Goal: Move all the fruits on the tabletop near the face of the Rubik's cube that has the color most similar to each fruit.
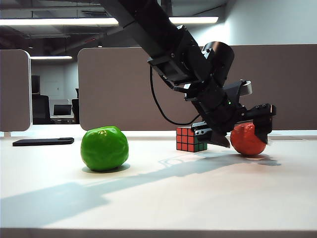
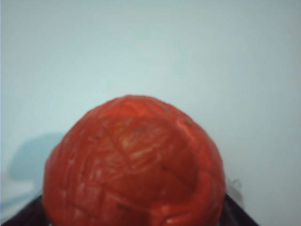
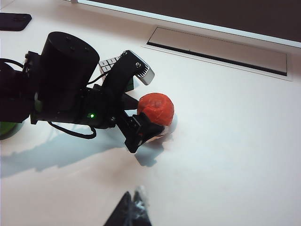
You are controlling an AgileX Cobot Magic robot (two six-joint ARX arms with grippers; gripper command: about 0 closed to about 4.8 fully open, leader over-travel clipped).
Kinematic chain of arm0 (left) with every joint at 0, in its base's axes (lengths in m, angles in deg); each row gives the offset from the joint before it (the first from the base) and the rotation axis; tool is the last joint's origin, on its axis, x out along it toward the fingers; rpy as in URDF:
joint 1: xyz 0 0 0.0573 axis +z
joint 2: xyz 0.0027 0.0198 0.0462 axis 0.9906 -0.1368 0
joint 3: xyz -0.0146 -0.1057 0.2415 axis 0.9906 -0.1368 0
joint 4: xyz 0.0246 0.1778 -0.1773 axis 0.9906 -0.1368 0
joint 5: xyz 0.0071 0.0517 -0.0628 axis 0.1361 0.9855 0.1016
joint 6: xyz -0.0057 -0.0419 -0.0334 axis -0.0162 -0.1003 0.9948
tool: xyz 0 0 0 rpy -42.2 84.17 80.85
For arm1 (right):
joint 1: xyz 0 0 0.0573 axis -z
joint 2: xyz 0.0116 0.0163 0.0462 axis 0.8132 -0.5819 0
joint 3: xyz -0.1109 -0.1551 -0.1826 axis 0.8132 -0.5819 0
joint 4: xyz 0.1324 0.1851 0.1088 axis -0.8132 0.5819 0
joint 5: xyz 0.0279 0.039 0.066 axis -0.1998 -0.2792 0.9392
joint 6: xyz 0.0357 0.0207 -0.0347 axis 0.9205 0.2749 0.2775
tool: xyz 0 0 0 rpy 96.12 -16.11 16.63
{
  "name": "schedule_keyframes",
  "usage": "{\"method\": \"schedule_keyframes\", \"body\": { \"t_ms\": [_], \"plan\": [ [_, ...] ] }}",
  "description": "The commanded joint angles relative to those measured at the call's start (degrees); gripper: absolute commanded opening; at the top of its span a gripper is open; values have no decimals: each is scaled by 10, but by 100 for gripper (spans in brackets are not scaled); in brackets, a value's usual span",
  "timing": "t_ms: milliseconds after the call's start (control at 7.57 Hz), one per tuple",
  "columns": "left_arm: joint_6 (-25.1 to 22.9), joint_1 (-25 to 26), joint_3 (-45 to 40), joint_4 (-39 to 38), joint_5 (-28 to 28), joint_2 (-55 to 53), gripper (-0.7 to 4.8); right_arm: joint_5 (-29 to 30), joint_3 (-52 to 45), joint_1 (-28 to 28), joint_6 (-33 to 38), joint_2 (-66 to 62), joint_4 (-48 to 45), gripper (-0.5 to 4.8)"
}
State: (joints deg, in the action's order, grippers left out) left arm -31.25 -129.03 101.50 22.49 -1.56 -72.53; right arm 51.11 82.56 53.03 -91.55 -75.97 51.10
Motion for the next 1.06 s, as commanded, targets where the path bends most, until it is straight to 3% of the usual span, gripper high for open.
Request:
{"method": "schedule_keyframes", "body": {
  "t_ms": [132,661,793,925,1057],
  "plan": [
    [-12,1,3,-5,6,27,395,1,2,0,1,1,-6,-1],
    [-23,3,3,22,-9,33,398,1,2,0,1,3,-4,-1],
    [-22,2,3,44,-14,32,414,1,2,0,1,3,-4,-1],
    [-22,4,3,76,-14,30,479,1,2,0,1,3,-4,-1],
    [-21,9,3,107,-34,20,479,1,1,0,1,3,-5,-1]
  ]
}}
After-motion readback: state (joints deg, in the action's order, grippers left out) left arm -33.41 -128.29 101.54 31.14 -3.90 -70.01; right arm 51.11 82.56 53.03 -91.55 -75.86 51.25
